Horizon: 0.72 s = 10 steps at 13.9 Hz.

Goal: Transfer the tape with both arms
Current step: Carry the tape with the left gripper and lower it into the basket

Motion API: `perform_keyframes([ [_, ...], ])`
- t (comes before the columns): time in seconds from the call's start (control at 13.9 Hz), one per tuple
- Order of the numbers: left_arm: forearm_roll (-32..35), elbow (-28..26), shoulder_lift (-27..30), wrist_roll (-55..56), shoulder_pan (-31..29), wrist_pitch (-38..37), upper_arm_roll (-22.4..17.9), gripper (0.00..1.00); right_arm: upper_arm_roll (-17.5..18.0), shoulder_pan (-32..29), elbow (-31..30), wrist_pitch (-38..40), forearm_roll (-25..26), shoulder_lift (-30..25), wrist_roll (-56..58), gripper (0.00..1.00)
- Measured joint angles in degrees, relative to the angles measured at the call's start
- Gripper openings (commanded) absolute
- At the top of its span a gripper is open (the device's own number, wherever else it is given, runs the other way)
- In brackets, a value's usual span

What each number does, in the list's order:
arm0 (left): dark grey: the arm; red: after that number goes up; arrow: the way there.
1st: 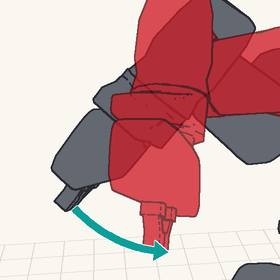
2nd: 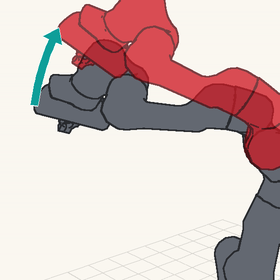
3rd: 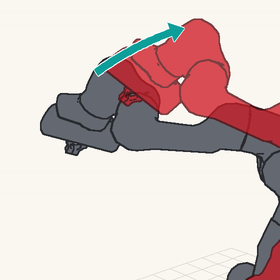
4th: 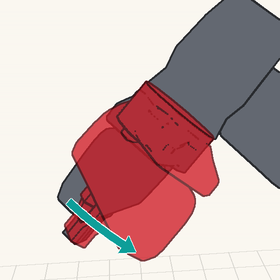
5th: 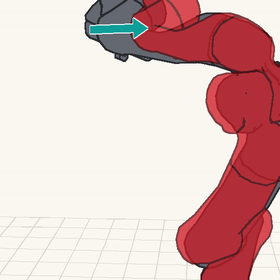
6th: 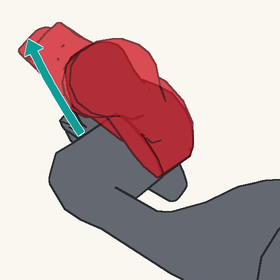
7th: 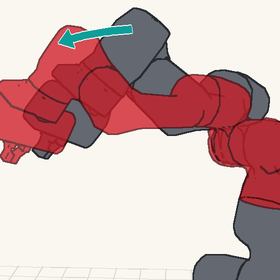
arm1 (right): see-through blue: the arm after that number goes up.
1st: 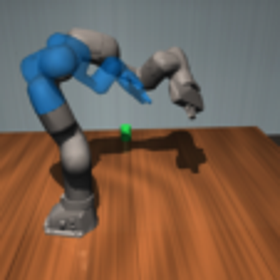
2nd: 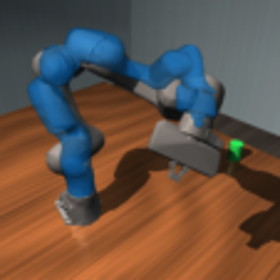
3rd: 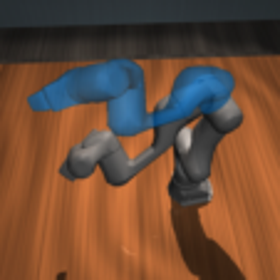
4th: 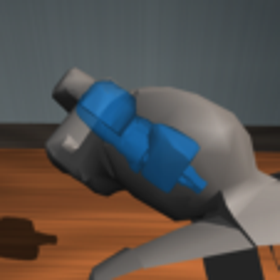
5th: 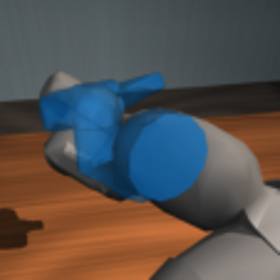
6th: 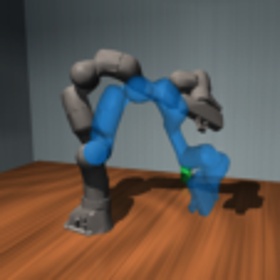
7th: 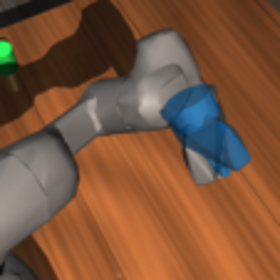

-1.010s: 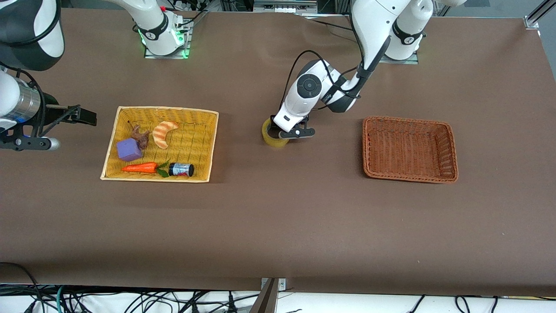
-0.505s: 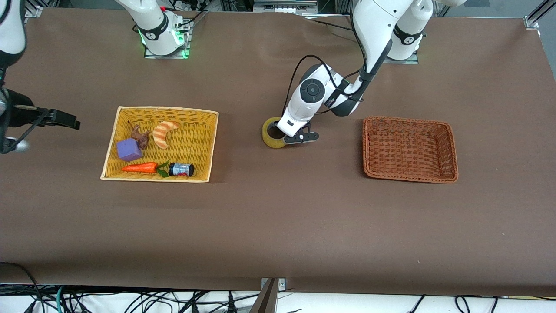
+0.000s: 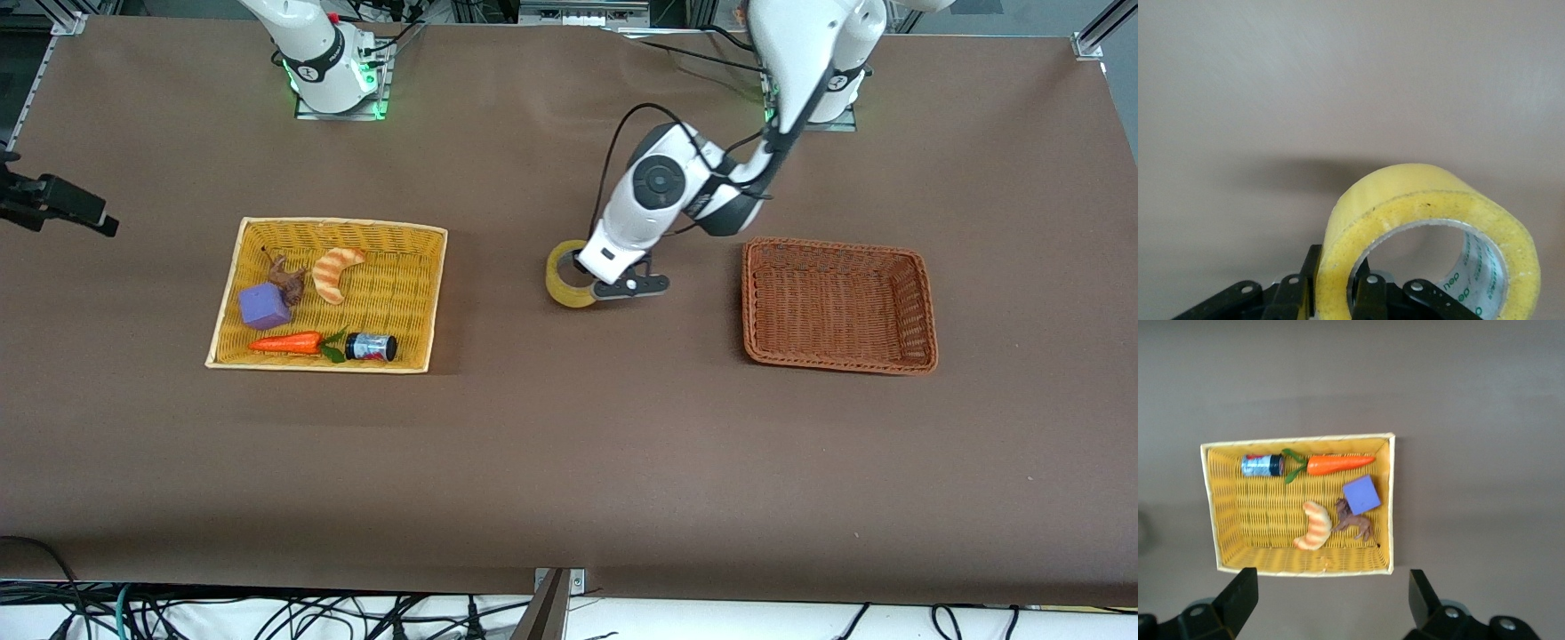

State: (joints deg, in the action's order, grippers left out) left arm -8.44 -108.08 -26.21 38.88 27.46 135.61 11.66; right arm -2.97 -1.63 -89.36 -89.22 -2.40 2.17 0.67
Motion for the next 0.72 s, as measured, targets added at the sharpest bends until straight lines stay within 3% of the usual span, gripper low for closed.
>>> perform_keyframes([
  [0.43, 0.0, -6.3, 13.6, -31.6, -18.2, -15.5, -0.9, 0.00, 0.7, -0.4, -2.2, -0.1, 0.5, -0.8, 0.0, 1.00],
  [0.72, 1.2, -12.8, 14.8, -50.7, -20.2, -15.6, -10.2, 0.00, 1.7, -0.4, -2.1, -0.4, 0.7, 0.0, 0.0, 1.00],
])
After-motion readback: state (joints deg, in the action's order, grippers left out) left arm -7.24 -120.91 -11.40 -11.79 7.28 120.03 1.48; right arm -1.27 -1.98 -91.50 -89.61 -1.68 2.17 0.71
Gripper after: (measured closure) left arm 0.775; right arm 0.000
